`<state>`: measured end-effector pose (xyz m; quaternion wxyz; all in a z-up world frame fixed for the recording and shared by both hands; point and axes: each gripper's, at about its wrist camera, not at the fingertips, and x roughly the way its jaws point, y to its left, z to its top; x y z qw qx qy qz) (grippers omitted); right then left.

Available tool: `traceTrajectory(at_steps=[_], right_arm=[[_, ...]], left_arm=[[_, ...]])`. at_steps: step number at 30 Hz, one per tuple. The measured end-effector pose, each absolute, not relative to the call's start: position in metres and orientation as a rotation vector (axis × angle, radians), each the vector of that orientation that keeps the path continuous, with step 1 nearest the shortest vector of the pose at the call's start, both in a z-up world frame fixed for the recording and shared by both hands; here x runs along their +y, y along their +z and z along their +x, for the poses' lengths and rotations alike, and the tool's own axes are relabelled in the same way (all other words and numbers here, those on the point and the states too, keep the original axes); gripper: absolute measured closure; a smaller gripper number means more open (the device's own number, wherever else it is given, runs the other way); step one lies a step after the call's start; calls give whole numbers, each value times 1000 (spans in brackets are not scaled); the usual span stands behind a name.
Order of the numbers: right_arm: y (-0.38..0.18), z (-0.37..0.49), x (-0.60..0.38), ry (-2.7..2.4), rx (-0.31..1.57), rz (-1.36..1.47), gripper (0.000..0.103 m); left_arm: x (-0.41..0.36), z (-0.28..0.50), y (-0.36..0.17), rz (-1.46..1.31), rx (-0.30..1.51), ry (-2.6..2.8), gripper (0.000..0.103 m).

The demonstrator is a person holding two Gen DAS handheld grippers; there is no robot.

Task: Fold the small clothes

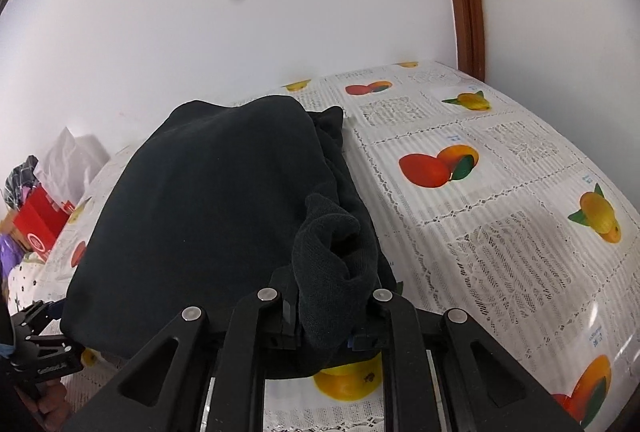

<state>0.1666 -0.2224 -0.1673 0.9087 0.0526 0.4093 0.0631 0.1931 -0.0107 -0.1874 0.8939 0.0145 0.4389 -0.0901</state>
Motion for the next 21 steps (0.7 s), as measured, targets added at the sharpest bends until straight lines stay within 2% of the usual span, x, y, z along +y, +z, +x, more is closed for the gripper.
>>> traceTrajectory(at_steps=[6,11,16,21], right_arm=[[-169,164,-223,132,844,97,89],[-156,170,-221,135,868,78,89],[-130,152,-241,180,726,140,90],[-165,167,-261,87,854,168,89]], left_arm=[[-51,196,-186,139,887,-173,22],[-53,193,-186,156,889,-158,21],[-45,195,-187,95,911,-179,20],[-43,192,-186,99,908,-181,21]])
